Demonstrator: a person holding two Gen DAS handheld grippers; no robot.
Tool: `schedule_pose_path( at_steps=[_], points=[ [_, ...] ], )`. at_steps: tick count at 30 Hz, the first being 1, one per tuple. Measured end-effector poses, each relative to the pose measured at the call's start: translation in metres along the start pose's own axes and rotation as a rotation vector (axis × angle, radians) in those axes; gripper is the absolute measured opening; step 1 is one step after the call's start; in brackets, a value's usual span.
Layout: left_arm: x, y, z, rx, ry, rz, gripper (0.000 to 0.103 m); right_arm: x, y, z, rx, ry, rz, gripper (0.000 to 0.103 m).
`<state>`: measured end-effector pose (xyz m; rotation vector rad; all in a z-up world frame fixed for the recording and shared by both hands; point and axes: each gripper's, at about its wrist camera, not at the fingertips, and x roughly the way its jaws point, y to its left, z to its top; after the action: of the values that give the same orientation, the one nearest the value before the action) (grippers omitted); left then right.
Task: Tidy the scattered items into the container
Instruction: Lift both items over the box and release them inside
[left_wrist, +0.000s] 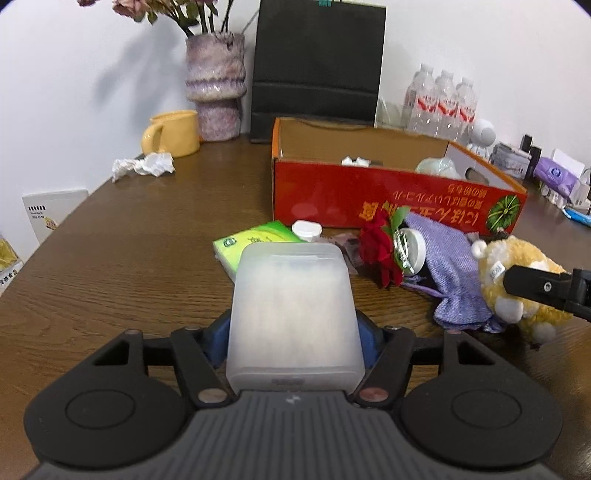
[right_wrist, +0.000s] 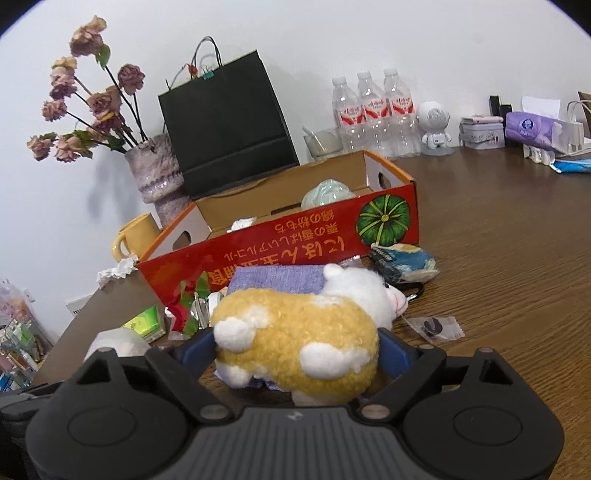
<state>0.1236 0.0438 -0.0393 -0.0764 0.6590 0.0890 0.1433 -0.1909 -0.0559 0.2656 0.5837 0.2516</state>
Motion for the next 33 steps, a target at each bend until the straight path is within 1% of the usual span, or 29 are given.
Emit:
schedule_pose_path(
  at_steps=[8, 17, 22, 25, 28, 30, 33],
  points=[
    [-0.024, -0.008, 0.002, -0.006, -0.036, -0.03, 0.066, -0.024, -0.007, 0.001, -0.02, -0.07, 0.043, 0.086],
    [-0.032, -0.018, 0.004, -0.011, -0.048, -0.045, 0.066, -0.036, -0.016, 0.001, -0.028, -0.095, 0.071, 0.083],
    [-0.046, -0.023, 0.012, -0.009, -0.087, -0.061, 0.066, -0.049, -0.016, 0.006, -0.049, -0.132, 0.089, 0.083],
    [-0.054, -0.025, 0.026, 0.002, -0.117, -0.082, 0.067, -0.057, -0.014, 0.017, -0.07, -0.167, 0.1, 0.083],
    [-0.056, -0.027, 0.048, 0.015, -0.143, -0.101, 0.067, -0.062, -0.012, 0.035, -0.1, -0.206, 0.116, 0.083],
    [-0.052, -0.029, 0.068, 0.018, -0.155, -0.116, 0.067, -0.061, -0.01, 0.053, -0.123, -0.231, 0.125, 0.083],
    [-0.036, -0.034, 0.103, 0.024, -0.163, -0.113, 0.066, -0.048, -0.005, 0.085, -0.165, -0.267, 0.13, 0.083]
  ],
)
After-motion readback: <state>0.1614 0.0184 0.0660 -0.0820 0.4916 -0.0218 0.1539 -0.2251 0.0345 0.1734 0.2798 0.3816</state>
